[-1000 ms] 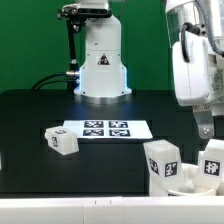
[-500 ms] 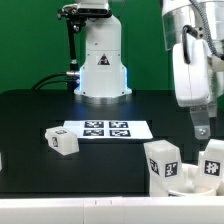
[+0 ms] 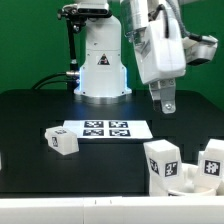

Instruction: Assemble stool

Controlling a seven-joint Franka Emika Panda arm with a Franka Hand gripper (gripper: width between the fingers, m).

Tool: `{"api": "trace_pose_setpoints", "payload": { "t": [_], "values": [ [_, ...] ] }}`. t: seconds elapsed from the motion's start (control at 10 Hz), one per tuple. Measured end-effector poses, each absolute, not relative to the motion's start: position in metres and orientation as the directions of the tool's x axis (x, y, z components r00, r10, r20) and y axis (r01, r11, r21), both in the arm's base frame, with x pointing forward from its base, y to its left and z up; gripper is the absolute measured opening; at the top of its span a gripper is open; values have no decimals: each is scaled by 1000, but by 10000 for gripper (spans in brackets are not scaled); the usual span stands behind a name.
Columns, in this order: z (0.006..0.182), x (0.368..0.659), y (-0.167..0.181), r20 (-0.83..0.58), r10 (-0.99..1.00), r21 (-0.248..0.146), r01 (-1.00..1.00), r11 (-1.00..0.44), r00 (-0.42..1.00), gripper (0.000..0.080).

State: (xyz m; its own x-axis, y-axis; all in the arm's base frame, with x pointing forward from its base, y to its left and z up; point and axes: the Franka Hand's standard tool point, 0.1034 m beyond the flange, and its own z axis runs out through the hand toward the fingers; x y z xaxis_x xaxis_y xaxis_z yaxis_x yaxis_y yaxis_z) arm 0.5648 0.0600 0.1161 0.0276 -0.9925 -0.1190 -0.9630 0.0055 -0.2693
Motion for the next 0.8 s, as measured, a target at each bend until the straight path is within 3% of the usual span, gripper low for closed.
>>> {"api": "trace_pose_setpoints", "payload": {
  "t": [0.4, 0.6, 0.8],
  "values": [
    [112, 561, 48, -6, -943, -290, -903, -318, 334, 649],
    [104, 547, 22, 120, -760, -248, -722, -646, 639, 649],
    [94, 535, 6, 196, -464, -166, -437, -884, 864, 649]
  ]
}}
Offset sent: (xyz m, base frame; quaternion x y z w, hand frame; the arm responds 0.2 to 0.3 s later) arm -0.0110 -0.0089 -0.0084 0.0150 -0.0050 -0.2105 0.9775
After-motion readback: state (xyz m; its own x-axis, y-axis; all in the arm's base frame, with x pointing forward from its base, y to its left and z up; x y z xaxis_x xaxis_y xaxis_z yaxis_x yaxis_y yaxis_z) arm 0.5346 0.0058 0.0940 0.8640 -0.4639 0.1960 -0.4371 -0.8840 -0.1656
